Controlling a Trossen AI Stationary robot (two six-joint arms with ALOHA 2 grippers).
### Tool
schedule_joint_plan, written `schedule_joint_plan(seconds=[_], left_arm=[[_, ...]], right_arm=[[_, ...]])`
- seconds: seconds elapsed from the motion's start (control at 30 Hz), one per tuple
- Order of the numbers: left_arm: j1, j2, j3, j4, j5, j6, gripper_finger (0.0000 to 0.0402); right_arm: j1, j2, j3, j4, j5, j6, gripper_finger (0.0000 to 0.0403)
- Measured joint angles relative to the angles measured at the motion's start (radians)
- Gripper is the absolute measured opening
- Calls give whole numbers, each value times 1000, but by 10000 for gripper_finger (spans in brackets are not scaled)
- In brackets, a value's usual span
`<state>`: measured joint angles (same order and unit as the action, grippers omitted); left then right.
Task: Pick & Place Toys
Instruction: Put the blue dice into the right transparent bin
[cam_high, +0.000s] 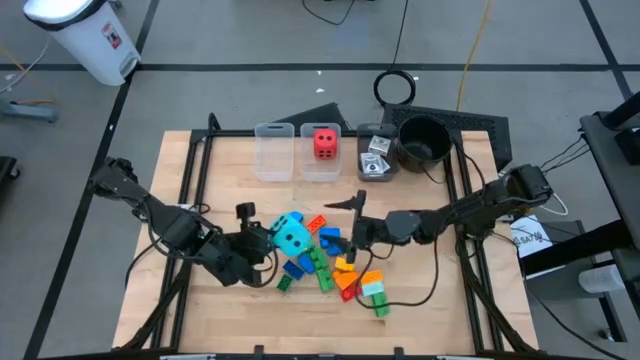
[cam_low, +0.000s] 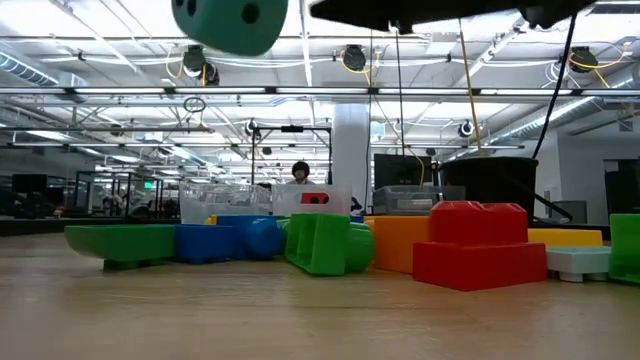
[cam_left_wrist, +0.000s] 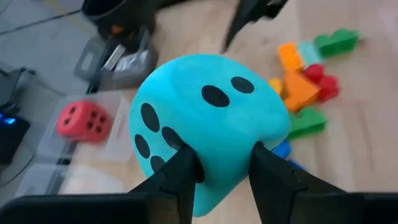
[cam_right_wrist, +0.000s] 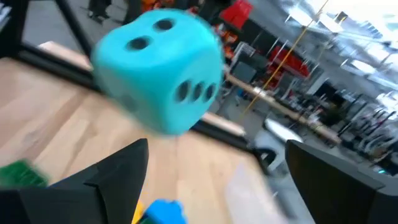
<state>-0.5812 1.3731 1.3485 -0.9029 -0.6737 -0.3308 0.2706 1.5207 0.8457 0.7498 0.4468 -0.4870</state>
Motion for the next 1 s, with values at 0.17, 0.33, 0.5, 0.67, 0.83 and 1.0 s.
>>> schedule_joint_plan(seconds=[0.17, 0.33, 0.5, 0.67, 0.83, 1.0], left_arm=[[0, 0, 6, 68, 3, 61, 119], [0, 0, 6, 144, 9, 116, 110], [8, -1, 6, 222, 27, 178, 85], [29, -6, 9, 275, 72, 225, 67], [46, -3, 10, 292, 106, 237, 22], [49, -4, 10, 312, 115, 262, 10]], right_arm=[[-3, 39, 42, -9, -139, -12, 354], [-9, 104, 51, 151, -192, -48, 353], [-17, 199, 80, 314, -311, -153, 348], [-18, 268, 161, 300, -302, -163, 302], [-14, 294, 186, 302, -291, -205, 208], [-13, 292, 186, 313, -299, -202, 202]])
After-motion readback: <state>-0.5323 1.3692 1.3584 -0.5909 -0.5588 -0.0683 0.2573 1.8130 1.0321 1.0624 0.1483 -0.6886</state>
